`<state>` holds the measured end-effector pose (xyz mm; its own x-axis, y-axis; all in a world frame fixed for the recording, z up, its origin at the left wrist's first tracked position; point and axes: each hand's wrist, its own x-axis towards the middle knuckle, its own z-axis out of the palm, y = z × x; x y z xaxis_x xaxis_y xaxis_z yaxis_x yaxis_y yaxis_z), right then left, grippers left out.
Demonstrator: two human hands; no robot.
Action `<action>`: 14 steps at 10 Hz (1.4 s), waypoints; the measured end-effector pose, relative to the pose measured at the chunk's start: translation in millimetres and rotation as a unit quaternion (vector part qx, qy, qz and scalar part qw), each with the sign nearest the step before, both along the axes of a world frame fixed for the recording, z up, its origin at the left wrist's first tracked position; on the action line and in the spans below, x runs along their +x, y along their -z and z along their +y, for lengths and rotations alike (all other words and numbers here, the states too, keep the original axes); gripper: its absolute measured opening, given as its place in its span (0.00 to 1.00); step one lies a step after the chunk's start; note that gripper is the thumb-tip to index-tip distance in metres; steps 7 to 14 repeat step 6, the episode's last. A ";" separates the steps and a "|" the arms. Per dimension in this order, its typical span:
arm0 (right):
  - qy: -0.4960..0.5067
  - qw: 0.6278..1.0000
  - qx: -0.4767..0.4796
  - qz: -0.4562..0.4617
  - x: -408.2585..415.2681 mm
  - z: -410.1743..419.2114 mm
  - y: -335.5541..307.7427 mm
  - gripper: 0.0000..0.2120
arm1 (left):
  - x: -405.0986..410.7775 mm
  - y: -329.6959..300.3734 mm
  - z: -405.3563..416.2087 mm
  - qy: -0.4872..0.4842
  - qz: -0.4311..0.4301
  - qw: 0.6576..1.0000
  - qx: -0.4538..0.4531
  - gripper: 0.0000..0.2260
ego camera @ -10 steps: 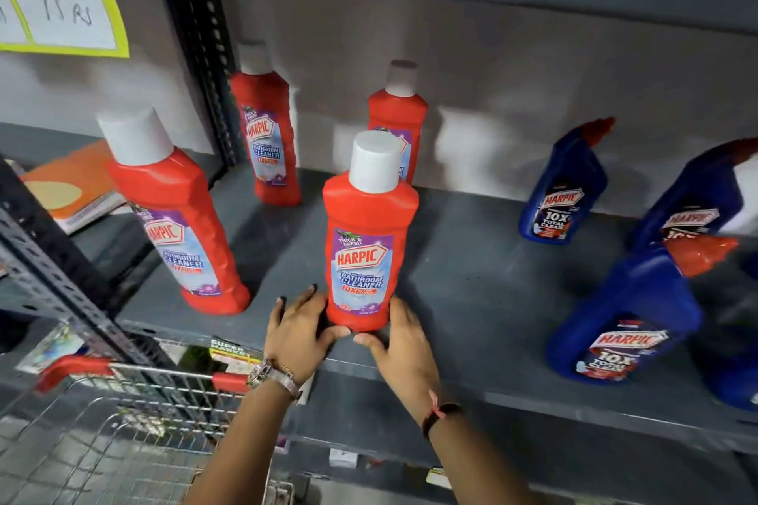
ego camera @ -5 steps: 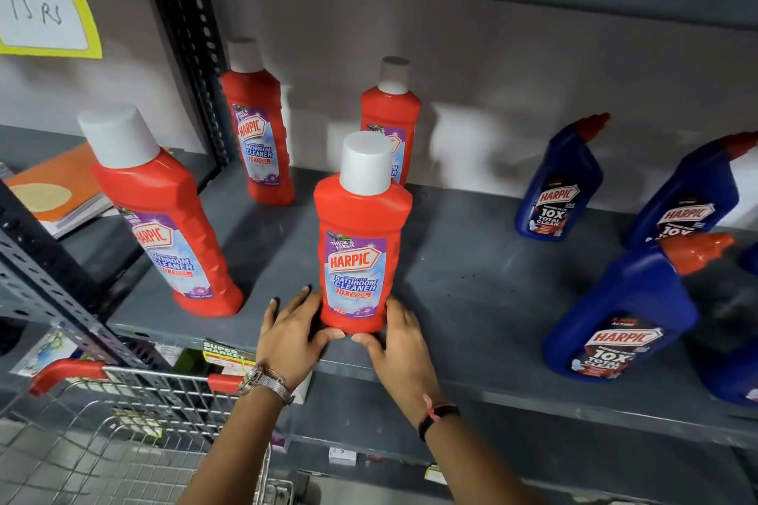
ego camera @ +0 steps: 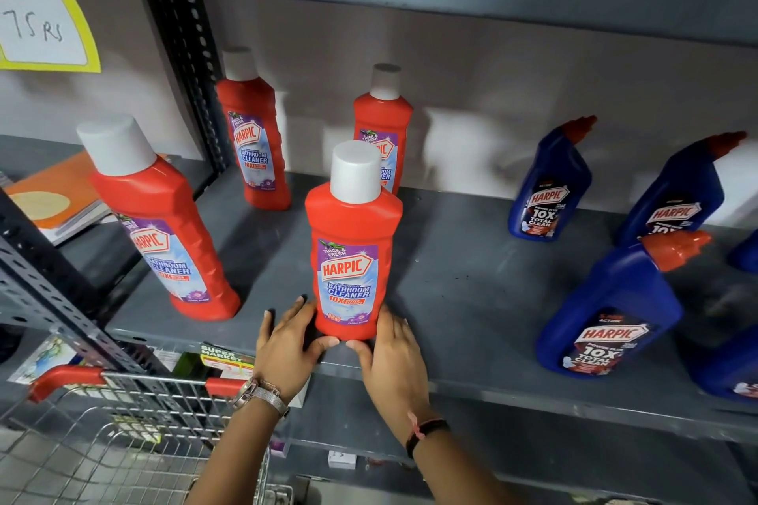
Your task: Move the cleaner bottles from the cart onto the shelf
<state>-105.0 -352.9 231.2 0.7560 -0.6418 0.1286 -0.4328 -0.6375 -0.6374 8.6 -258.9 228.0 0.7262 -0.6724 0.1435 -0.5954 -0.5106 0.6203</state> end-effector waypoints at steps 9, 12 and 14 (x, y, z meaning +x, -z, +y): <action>0.029 0.988 0.108 -0.105 -16.0 -2.1 -9.0 0.28 | -18.3 -1.3 9.6 -0.039 0.001 0.997 -0.063 0.39; 0.029 0.988 0.108 -0.105 -16.0 -2.1 -9.0 0.28 | -18.3 -1.3 9.6 -0.039 0.001 0.997 -0.063 0.39; 0.029 0.988 0.108 -0.105 -16.0 -2.1 -9.0 0.28 | -18.3 -1.3 9.6 -0.039 0.001 0.997 -0.063 0.39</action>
